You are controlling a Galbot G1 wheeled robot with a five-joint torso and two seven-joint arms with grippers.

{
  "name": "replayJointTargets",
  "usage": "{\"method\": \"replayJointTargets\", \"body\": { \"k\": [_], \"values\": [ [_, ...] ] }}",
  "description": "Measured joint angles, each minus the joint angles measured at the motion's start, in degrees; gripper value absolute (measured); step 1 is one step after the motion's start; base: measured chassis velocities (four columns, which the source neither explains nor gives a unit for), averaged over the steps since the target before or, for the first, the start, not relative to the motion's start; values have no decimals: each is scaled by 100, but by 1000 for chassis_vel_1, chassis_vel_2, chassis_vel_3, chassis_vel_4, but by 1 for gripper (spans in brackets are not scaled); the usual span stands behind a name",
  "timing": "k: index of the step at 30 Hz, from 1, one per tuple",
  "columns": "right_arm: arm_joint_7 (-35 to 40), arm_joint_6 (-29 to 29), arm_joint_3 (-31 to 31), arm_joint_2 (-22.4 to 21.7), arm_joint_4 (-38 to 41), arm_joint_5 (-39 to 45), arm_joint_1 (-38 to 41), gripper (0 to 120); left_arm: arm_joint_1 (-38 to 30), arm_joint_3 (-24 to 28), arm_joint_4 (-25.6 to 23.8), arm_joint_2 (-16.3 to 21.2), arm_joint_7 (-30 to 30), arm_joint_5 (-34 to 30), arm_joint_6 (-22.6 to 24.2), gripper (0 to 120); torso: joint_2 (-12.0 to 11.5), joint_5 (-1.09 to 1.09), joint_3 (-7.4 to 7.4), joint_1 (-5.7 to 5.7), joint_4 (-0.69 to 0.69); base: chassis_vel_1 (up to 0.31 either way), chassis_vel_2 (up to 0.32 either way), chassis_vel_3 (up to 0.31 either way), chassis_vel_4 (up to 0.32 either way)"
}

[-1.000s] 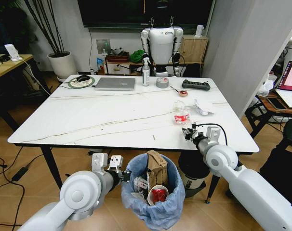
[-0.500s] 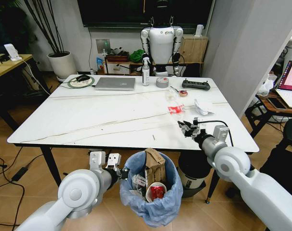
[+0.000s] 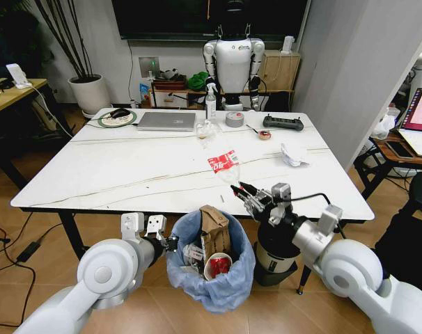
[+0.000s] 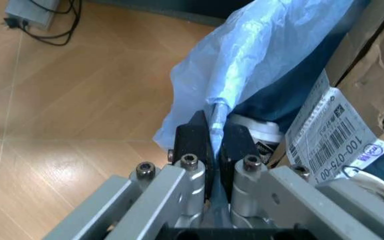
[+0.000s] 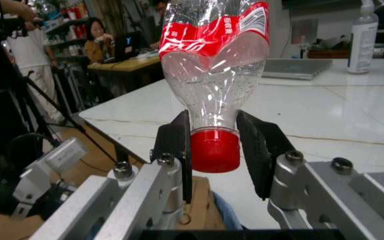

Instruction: Pick up the trash bin and place the trash from the table into it.

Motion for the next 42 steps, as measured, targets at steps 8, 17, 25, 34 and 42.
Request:
{"method": "replayJointTargets", "body": {
  "k": [8, 17, 25, 34, 42],
  "values": [
    [-602, 374, 215, -296, 132, -580, -621, 21, -64, -24, 91, -23, -23, -36, -13, 0, 0, 0, 0, 0, -1, 0, 0, 0, 0],
    [-986, 908, 98, -217, 68, -1372, -1056, 21, -115, -25, 157, -16, -23, -85, -9, 0, 0, 0, 0, 0, -1, 0, 0, 0, 0],
    [-1400, 1183, 158, -161, -23, -1907, -1403, 21, -144, 6, 196, -74, -23, -91, -7, 0, 0, 0, 0, 0, -1, 0, 0, 0, 0],
    [-1475, 1196, -17, -36, -189, -2251, -1625, 21, -166, 14, 216, -68, -15, -91, -3, 0, 1, 0, 0, 0, -1, 0, 0, 0, 0],
    [-1758, 1452, -26, 17, -482, -2484, -1704, 46, -199, 24, 219, -55, 1, -118, 4, 0, 0, 0, 1, 1, -1, 0, 0, 0, 0]
  ]
}}
